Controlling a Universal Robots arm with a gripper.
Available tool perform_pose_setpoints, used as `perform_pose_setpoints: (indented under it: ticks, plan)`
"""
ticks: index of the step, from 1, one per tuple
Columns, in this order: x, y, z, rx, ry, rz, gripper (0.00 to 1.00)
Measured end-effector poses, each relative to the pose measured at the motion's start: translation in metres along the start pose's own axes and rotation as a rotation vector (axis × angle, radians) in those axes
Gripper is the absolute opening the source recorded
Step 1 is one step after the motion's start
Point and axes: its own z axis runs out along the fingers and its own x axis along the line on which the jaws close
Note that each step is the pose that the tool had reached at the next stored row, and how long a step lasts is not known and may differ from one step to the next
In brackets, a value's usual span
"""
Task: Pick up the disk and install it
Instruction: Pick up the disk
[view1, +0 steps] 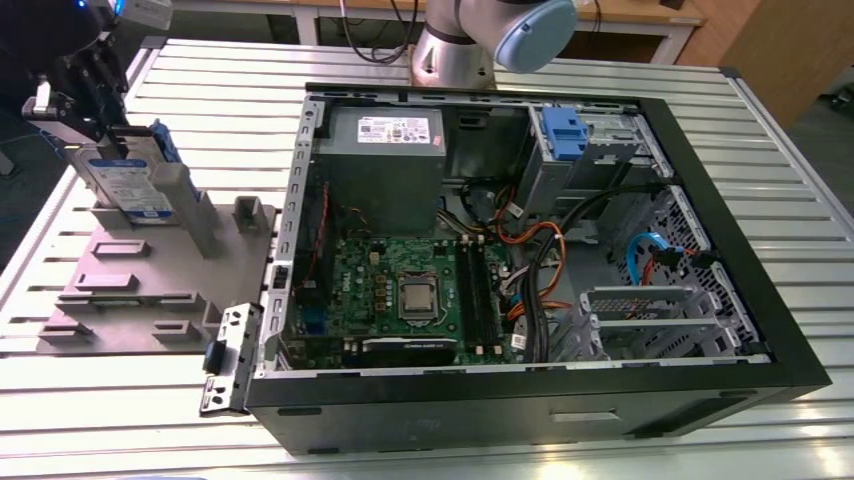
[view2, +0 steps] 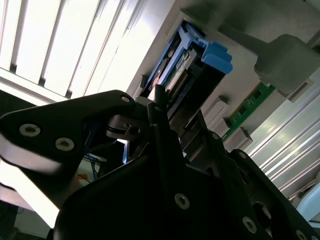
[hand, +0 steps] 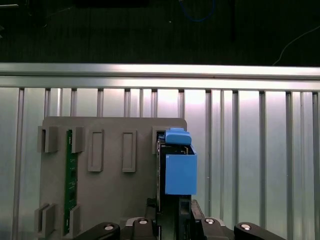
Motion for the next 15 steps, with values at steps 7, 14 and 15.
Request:
perform_pose_setpoints:
  ticks: [7,14,15]
  plan:
    - [0.0000,0.0000,0.0001,0.0000,0.0000,0.000,0.35]
    - [0.0000,0.0001,-0.0051,0.0000,0.0000,0.000,0.35]
    - [0.0000,0.0001,-0.0060,0.0001,-0.0001,0.000,0.35]
